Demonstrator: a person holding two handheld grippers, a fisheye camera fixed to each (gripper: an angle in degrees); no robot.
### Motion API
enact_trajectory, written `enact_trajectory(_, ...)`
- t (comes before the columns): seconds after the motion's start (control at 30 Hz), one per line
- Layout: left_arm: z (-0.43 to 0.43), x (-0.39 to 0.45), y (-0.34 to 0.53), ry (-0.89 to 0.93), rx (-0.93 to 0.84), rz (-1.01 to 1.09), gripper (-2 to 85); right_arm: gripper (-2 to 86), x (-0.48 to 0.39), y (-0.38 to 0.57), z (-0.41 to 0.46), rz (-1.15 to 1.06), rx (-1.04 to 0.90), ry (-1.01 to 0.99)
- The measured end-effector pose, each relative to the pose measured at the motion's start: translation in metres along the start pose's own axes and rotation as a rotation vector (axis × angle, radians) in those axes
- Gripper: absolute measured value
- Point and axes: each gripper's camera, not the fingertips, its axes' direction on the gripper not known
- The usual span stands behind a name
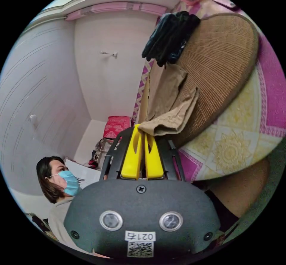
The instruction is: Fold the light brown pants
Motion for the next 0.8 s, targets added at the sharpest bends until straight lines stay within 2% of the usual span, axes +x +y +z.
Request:
enact_trajectory(0.2, 0.118, 0.051, -0.145, -0.043, -0.099, 0.084, -1.0, -0.6, -0.006, -0.163, 0.134, -0.06, -0.066, 0.066)
enact_trajectory(0.37, 0.309, 0.042, -0.246, -0.155, -0.317, 0.08, -1.0, -0.6, 0.075, -0.264, 0.256, 0.038, -0.154, 0.258)
enact_trajectory(0.47, 0.41, 0.023, -0.256, -0.175, -0.401, 0.036, -1.0, -0.5, 0.134, -0.288, 0.308, 0.122, -0.159, 0.32)
enact_trajectory(0.57, 0.471, 0.011, -0.245, -0.259, -0.452, 0.042, -0.9, -0.1, 0.162, -0.293, 0.339, 0.128, -0.169, 0.301)
enact_trajectory(0.7, 0.486, -0.001, -0.225, -0.189, -0.437, 0.082, -0.9, 4.4, 0.152, -0.283, 0.334, 0.011, -0.153, 0.15)
enact_trajectory(0.8, 0.458, -0.011, -0.2, 0.002, -0.282, 0.101, -0.6, 5.7, 0.125, -0.259, 0.316, -0.101, -0.073, 0.162)
